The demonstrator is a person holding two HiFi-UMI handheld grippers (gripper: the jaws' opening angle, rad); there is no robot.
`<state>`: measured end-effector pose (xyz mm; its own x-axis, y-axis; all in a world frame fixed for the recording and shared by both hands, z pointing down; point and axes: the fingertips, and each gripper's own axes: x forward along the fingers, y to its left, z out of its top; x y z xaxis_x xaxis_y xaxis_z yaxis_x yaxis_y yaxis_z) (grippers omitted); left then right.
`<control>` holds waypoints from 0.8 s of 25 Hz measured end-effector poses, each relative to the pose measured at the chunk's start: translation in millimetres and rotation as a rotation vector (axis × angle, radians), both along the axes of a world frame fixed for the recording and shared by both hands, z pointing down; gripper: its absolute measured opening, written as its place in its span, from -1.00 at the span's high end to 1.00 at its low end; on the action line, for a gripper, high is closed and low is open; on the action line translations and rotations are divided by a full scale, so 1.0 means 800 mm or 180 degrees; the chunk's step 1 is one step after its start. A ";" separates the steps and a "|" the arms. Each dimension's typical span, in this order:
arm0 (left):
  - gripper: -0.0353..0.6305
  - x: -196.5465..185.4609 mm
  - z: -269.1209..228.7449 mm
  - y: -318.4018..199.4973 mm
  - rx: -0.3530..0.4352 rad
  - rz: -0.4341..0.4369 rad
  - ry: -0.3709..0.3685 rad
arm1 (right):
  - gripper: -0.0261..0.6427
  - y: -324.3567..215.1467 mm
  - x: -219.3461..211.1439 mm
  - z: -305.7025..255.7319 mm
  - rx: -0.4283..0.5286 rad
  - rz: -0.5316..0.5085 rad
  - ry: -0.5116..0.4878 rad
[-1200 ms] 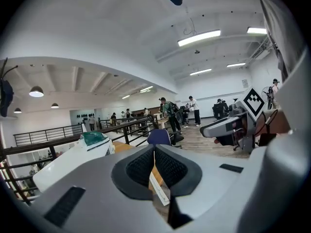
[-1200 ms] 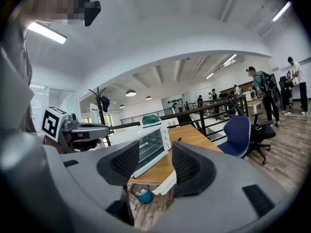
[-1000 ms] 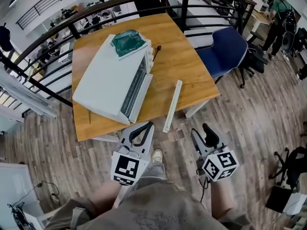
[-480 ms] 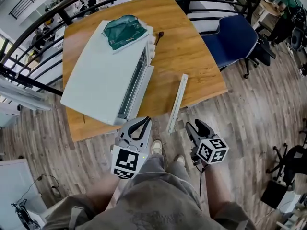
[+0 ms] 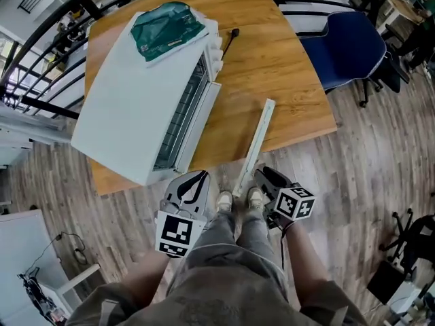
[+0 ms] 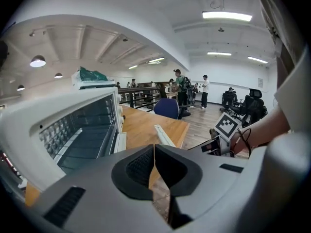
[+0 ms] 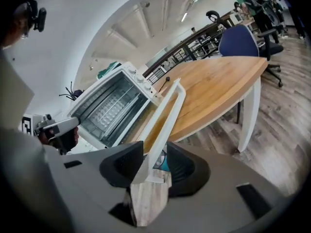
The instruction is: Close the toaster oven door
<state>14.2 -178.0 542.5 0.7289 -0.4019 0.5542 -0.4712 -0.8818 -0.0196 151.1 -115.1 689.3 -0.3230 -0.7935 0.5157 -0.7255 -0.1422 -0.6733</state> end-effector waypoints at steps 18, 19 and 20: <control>0.83 -0.018 0.056 -0.006 -0.0151 -0.0530 -0.0238 | 0.55 -0.045 -0.019 0.035 0.0129 -0.0262 -0.1184; 0.83 -0.019 0.053 -0.005 -0.0155 -0.0562 -0.0248 | 0.56 -0.045 -0.018 0.030 0.0101 -0.0278 -0.1192; 0.83 -0.021 0.049 -0.004 -0.0157 -0.0598 -0.0254 | 0.56 -0.046 -0.018 0.025 0.0074 -0.0286 -0.1207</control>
<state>-2.6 -181.1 581.5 0.5966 -0.4975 0.6297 -0.6262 -0.7793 -0.0224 136.9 -151.7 709.1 -0.5560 -0.7636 0.3284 -0.4333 -0.0709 -0.8985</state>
